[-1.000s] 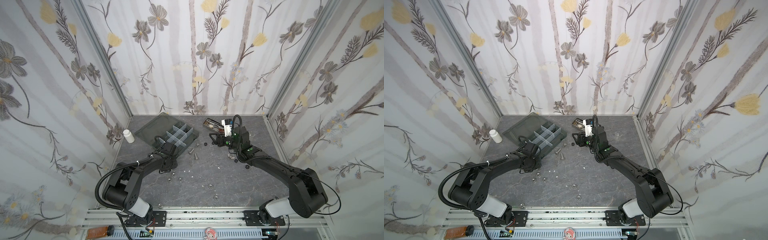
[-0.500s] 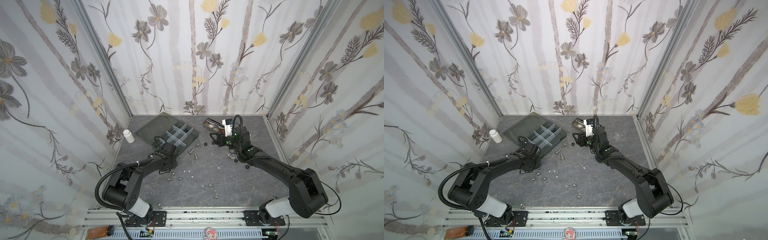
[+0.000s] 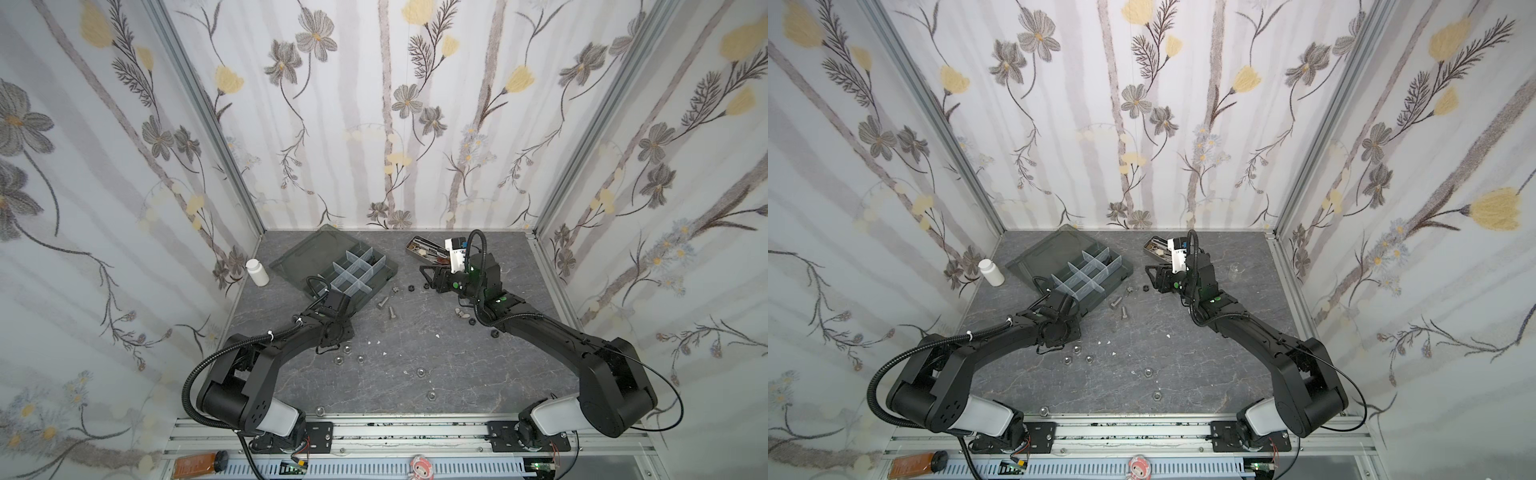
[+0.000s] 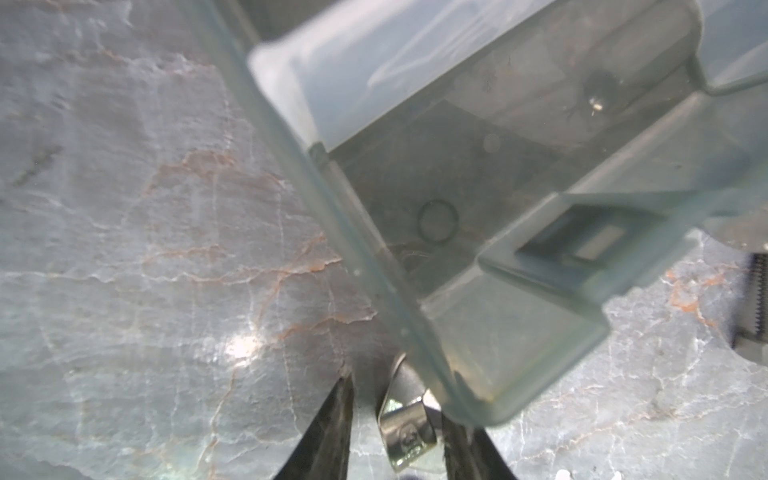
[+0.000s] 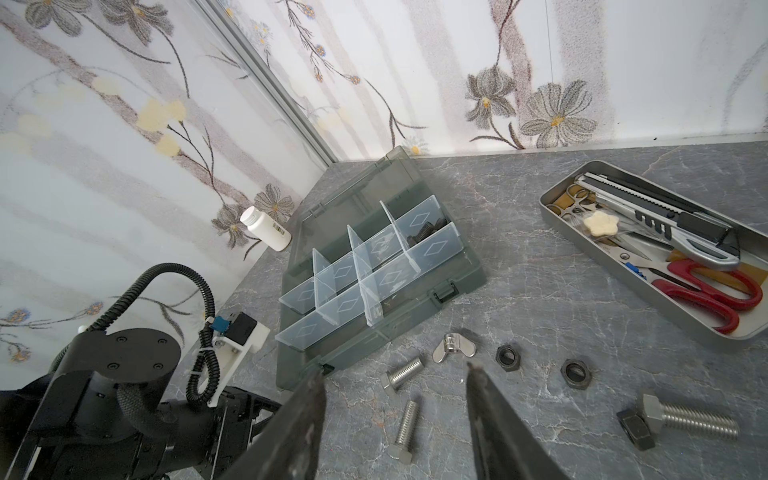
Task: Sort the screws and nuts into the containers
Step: 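Lower the left gripper onto a silver wing nut beside the organizer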
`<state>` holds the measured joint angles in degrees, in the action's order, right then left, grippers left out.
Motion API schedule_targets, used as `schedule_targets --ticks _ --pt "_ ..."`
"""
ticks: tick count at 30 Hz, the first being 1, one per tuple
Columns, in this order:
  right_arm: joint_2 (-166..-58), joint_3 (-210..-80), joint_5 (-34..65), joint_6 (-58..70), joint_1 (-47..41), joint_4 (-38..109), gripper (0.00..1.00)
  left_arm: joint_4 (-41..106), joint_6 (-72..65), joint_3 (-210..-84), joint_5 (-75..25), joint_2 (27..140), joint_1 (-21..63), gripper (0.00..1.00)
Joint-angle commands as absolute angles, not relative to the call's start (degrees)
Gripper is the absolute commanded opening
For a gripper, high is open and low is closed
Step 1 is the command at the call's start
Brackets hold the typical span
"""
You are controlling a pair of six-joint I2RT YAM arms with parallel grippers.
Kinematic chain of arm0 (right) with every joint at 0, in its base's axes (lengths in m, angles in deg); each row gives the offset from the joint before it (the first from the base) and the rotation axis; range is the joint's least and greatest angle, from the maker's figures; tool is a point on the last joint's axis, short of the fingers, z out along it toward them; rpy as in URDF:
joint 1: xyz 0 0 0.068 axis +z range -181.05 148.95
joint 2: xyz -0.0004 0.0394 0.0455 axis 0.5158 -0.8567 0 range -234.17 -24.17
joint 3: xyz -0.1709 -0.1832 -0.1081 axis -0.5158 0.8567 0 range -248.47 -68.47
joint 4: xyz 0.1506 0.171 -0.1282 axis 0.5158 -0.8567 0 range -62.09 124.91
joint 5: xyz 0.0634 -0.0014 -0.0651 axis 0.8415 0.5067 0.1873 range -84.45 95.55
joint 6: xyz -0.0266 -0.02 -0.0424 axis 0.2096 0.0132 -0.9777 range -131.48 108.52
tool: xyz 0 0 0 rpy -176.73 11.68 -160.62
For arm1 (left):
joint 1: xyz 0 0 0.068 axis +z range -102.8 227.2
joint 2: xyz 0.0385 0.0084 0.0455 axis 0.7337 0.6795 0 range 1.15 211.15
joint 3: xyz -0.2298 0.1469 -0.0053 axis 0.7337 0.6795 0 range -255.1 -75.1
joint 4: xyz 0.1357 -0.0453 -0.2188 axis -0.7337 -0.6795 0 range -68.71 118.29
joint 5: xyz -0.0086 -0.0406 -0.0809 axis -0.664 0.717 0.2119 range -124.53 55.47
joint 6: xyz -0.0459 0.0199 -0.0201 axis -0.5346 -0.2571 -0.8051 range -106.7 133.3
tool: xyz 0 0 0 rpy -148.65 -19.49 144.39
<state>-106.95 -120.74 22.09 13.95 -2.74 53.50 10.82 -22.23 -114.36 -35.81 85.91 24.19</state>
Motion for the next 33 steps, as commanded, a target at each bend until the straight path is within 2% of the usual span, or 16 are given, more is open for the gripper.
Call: schedule_targets --ticks 1,19,33 --pt "-106.08 -120.5 21.9 13.72 -2.76 55.66 0.55 5.79 -23.28 -113.9 -35.21 86.02 24.0 0.38" --pt "-105.64 -120.21 21.62 13.83 -3.12 56.3 0.55 2.63 -21.23 -118.75 -36.11 90.89 23.73 0.3" --pt "-105.73 -119.75 21.64 13.97 -3.35 56.9 0.55 1.77 -20.99 -118.85 -35.63 88.93 23.12 0.12"
